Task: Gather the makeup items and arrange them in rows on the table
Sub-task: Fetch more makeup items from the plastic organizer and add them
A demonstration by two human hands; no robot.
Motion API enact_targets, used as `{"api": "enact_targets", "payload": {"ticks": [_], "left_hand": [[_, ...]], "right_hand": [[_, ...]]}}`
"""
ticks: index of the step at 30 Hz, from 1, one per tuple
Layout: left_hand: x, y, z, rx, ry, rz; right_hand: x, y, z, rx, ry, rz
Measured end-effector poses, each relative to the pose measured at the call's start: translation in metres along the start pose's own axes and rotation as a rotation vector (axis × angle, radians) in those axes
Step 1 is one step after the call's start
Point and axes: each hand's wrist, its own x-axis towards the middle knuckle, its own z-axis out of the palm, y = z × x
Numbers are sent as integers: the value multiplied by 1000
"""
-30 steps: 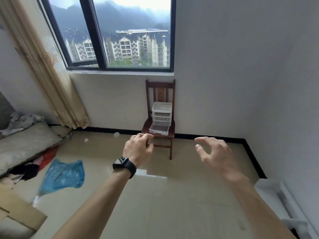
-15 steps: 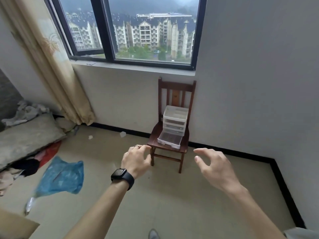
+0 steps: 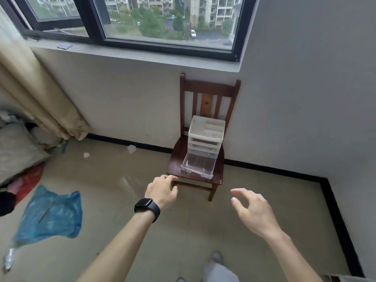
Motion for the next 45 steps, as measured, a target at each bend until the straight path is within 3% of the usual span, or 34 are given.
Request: {"api": "enact_targets", "payload": {"ticks": [18,27,35,45], "left_hand": [[258,-16,87,102,-358,-193],[340,-51,196,199,-496,-67],[385,-96,286,314,-470,99],[389,-125,327,187,-391,94]], "right_hand": [[325,45,81,-51,-400,105],[431,97,188,-125,-525,148],[487,135,277,-207,-644,207],[509,150,332,-226,-740,241]]}}
